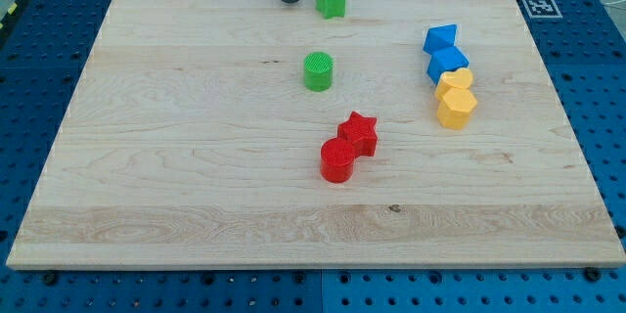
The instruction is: Slide the green star towards the top right
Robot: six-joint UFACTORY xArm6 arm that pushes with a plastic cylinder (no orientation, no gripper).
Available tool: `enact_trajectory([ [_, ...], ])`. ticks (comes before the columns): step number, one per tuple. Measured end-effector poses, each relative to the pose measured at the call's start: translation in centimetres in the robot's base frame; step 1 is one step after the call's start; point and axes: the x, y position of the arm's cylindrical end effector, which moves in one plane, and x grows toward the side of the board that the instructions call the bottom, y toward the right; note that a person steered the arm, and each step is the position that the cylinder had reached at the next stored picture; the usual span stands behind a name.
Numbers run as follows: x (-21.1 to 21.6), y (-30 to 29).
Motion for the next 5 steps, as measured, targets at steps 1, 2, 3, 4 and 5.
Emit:
enact_trajectory([
  [1, 0.0, 3.4],
  [2, 0.0, 8.1],
  [3, 0.0, 8.4],
  [4, 1.1, 6.1],
  [5, 3.3, 5.9],
])
